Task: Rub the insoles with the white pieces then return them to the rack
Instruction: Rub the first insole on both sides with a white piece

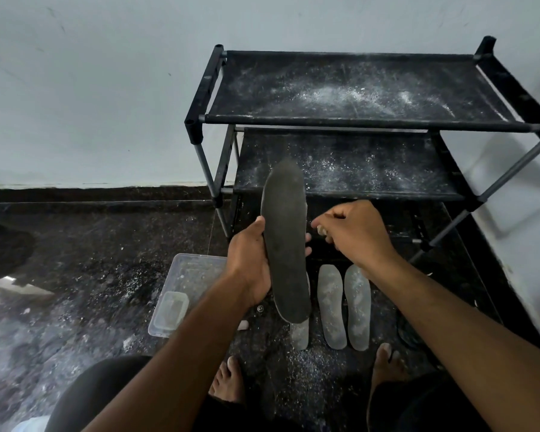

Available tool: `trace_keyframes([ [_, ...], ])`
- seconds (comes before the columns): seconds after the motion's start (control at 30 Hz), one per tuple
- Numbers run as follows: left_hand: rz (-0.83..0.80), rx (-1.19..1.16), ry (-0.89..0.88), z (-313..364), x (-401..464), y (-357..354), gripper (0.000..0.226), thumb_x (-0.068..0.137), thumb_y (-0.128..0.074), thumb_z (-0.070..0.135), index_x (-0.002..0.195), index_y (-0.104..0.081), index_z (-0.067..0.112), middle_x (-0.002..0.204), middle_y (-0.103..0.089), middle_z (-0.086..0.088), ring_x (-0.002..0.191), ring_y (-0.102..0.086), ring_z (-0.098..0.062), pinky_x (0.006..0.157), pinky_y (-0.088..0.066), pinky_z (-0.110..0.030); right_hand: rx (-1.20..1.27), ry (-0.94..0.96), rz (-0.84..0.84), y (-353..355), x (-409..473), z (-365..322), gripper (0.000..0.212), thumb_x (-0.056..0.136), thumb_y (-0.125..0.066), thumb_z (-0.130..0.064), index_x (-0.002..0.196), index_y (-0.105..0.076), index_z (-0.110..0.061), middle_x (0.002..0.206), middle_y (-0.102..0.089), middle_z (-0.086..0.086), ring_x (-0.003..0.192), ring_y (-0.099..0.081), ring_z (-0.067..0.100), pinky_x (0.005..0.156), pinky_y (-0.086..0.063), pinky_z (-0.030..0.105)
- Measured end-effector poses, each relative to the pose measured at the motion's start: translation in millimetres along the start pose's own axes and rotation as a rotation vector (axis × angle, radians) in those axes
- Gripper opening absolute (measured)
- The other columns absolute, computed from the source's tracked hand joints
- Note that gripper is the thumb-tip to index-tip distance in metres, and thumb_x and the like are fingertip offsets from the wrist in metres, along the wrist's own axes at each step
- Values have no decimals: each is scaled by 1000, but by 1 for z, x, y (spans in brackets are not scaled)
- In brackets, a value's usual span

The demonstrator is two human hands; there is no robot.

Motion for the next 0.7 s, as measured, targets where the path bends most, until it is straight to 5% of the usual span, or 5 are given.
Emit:
trace_keyframes([
  [0.13,96,134,12,-10,2,9,45,113,-31,28,119,-66,0,117,-71,-29,107,-70,-45,89,-60,-53,173,-265,-148,-14,0,11,21,84,-69,-11,84,-70,9,70,-66,14,57,-58,17,51,-46,26],
  [0.3,243,256,43,-34,20,27,41,110,-38,36,113,-69,9,113,-74,-19,108,-70,-38,98,-55,-57,179,-315,-147,-34,-8,24,21,80,-79,-11,83,-70,7,72,-69,18,55,-59,16,49,-49,24],
  [0.57,332,435,215,-107,66,97,52,108,-41,48,116,-69,5,103,-67,-21,78,-60,-27,65,-47,-31,76,-654,-152,-101,-1,117,21,87,-72,-8,79,-62,9,62,-64,12,43,-52,16,46,-42,26],
  [0.7,394,396,257,-138,104,115,63,106,-44,52,131,-63,-3,119,-65,-31,102,-67,-46,83,-57,-50,26,-748,-113,-145,22,170,17,88,-72,-12,82,-67,3,57,-64,8,39,-50,16,40,-38,21],
])
Point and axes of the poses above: each hand's wrist, its own x-axis towards the middle knuckle, its own y-axis out of the back of the hand, z = x × y, the point moved 1 cm from there along x, towards the middle knuckle
